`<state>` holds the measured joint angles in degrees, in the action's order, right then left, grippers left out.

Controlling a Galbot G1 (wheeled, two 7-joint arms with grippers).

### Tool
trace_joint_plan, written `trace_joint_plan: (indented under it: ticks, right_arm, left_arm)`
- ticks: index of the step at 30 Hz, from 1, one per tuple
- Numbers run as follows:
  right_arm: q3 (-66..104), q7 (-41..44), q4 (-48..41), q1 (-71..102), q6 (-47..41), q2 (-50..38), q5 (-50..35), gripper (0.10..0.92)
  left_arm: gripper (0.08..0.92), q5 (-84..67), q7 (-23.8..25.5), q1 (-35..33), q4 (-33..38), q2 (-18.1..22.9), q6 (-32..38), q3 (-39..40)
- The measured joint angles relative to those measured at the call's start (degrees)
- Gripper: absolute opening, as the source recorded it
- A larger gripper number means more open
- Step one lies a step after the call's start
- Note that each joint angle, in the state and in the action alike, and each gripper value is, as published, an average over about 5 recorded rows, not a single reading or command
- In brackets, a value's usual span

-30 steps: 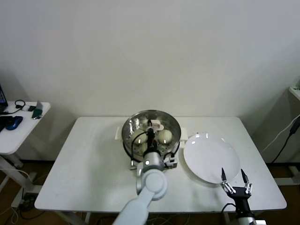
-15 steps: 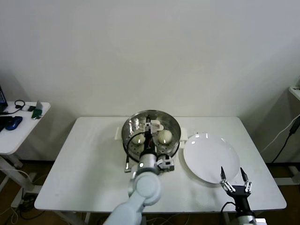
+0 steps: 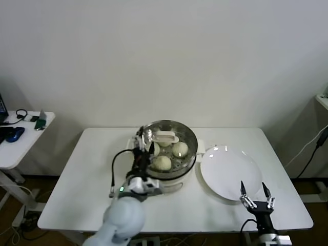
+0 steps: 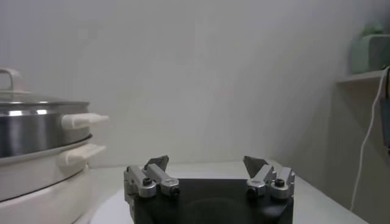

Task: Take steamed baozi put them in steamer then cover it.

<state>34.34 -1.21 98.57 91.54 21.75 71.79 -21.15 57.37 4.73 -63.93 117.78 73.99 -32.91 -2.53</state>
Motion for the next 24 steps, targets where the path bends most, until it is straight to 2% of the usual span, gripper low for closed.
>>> trace_joint_plan:
  ticks: [7, 13, 18, 24]
  right_arm:
    - [-0.3, -1.4, 0.9, -0.3, -1.6, 0.2, 1.5, 0.823]
    - [-0.8, -1.8, 0.8, -0.2, -2.0, 0.6, 2.7, 0.823]
    - [-1.2, -2.1, 0.1, -0.4, -2.2, 0.8, 3.6, 0.823]
    - [-1.3, -2.3, -1.1, -0.7, -1.9, 0.8, 4.3, 0.823]
  left_arm:
    - [0.823, -23.8, -6.7, -6.2, 3.5, -0.9, 6.8, -13.9]
    - [0.823, -44.2, -9.7, -12.7, 2.5, -0.8, 14.7, -25.4]
    - [0.823, -56.7, -10.4, -18.1, -0.8, -0.3, 22.6, -30.2]
    - [0.823, -65.0, -10.3, -21.5, -6.8, 0.2, 31.7, -31.8]
